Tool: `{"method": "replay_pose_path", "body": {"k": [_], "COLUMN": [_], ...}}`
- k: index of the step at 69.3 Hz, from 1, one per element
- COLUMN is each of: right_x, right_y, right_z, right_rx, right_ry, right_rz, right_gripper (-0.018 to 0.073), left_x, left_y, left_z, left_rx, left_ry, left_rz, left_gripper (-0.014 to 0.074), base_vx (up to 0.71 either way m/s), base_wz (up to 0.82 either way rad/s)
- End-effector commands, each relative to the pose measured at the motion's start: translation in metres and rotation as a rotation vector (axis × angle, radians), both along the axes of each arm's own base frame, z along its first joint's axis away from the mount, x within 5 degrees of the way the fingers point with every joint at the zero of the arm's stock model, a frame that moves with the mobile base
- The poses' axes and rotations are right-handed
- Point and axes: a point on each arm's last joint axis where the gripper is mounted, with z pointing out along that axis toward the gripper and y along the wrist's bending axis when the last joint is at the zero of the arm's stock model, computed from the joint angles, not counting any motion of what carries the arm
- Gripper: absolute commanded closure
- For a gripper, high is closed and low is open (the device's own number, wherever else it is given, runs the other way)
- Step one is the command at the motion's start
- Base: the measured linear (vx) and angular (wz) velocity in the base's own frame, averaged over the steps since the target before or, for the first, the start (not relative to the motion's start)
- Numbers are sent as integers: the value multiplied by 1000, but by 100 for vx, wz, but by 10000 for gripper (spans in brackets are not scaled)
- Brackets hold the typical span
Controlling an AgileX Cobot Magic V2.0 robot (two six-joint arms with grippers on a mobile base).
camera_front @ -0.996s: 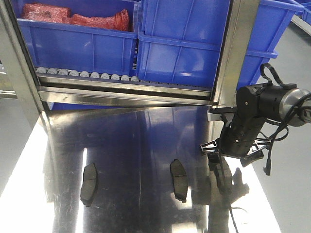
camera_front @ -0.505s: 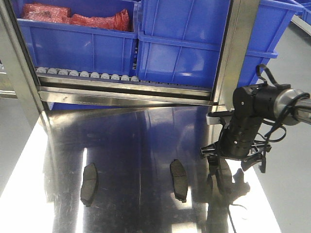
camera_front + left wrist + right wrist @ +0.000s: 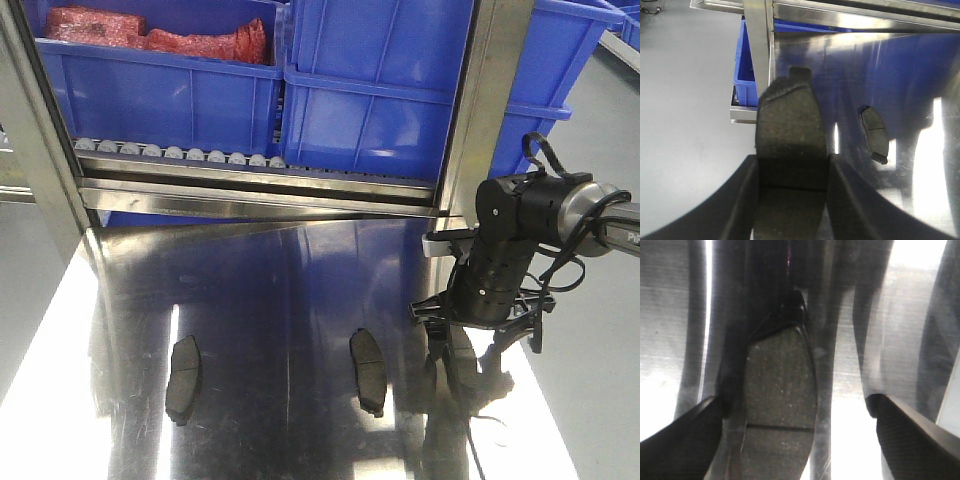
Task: Move and align brake pads A on conveyor
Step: 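Lower the right gripper onto the brake pad farthest along and close, then lift the brake pad with the right gripper and withdraw the arm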
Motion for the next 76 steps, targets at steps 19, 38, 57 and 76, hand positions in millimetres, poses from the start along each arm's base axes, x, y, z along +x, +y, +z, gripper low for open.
{"method": "replay_pose_path", "body": {"k": [19,38,57,76], "right_x": [6,5,-1,-32], "right_y": [0,0,0,-3], "right_z": [21,22,65,142], "right_rx": [15,23,70,119], "right_ry": [-87,-77,-212,-413], "right_rz": [1,1,-8,8], "right_gripper": [153,573,571,571], "left_x": [4,4,4,4], "left_y": [0,0,0,0], "left_z": [12,12,12,12], "left_rx": [1,1,1,1], "left_ry": [-93,-93,-93,-93], "left_rz": [-1,-1,-1,-1], "left_gripper": [603,603,603,603], "base_vx": [0,0,0,0], "base_wz": [0,0,0,0]}}
